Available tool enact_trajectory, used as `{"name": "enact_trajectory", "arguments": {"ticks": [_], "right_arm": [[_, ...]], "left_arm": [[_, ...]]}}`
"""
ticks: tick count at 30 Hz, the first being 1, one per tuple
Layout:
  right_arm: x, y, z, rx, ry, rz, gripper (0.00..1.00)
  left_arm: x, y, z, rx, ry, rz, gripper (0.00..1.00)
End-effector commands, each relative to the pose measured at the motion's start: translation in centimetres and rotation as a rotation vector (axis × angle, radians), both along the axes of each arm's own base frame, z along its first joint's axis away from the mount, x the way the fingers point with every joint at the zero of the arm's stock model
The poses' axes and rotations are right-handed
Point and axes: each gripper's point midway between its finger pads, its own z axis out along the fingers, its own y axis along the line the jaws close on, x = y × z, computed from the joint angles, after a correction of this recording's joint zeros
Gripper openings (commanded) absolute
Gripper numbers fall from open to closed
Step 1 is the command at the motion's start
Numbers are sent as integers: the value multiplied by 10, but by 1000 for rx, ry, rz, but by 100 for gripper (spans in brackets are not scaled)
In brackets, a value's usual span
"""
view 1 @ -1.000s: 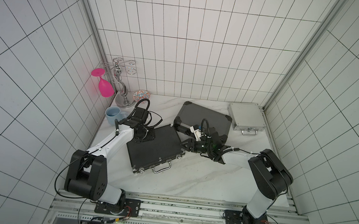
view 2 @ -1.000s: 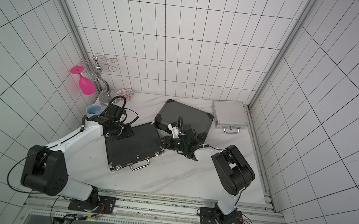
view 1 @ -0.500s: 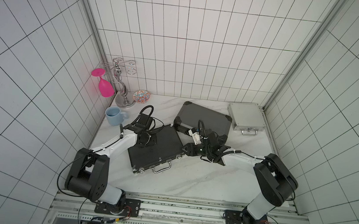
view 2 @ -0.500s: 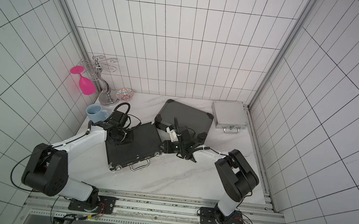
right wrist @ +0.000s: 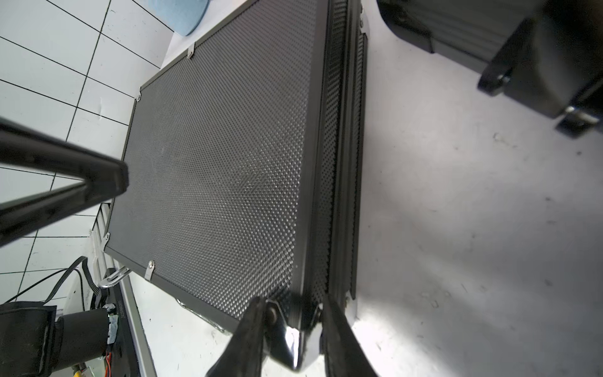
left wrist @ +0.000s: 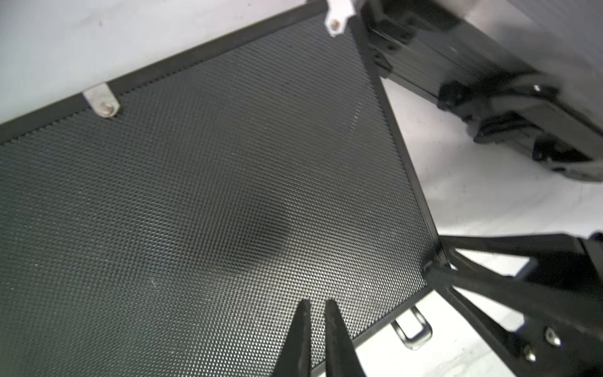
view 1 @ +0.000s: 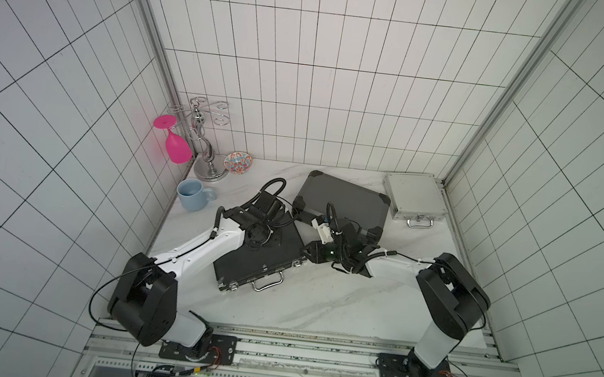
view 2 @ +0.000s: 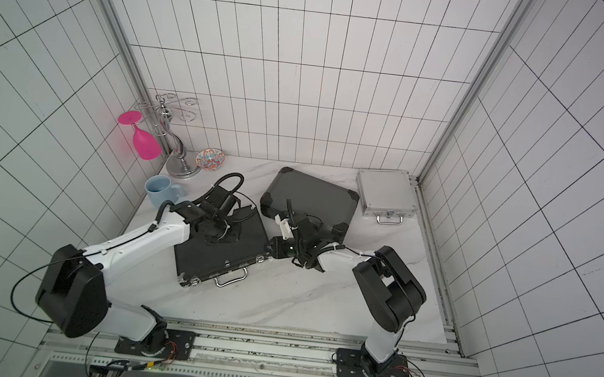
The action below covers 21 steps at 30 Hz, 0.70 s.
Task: Close the poker set cases
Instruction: Fasten the fastener on the poker set case.
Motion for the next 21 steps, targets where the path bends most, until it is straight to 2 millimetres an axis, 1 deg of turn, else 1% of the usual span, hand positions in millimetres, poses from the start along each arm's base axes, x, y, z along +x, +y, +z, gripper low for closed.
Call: {"name": "enact_trajectory", "arguments": {"ticks": [1, 3, 4, 8, 10, 14, 16, 18, 21], "right_arm": [[-42, -28, -69, -191, 176, 0, 29], [-39, -28, -66, -195, 169, -2, 29], [-39, -28, -65, -198, 165, 0, 29], [-35, -27, -61, -199, 157, -3, 28], [-35, -26, -62, -199, 159, -3, 28], [-34, -26, -58, -194, 155, -7, 28], [-33, -26, -50, -179, 142, -15, 31], [-30, -25, -36, -156, 128, -21, 33], [-27, -24, -9, -127, 89, -29, 36]], "left_arm": [[-19, 35, -20, 137, 72, 87, 4], [-27, 44, -31, 191, 109, 96, 0], [-30, 47, -34, 202, 117, 98, 0], [-40, 44, -45, 183, 149, 72, 0], [-50, 44, -57, 197, 188, 56, 0], [-72, 58, -84, 276, 292, 49, 0], [-79, 63, -95, 306, 331, 43, 0], [-85, 66, -102, 322, 355, 42, 0], [-86, 65, -101, 324, 364, 36, 0]]}}
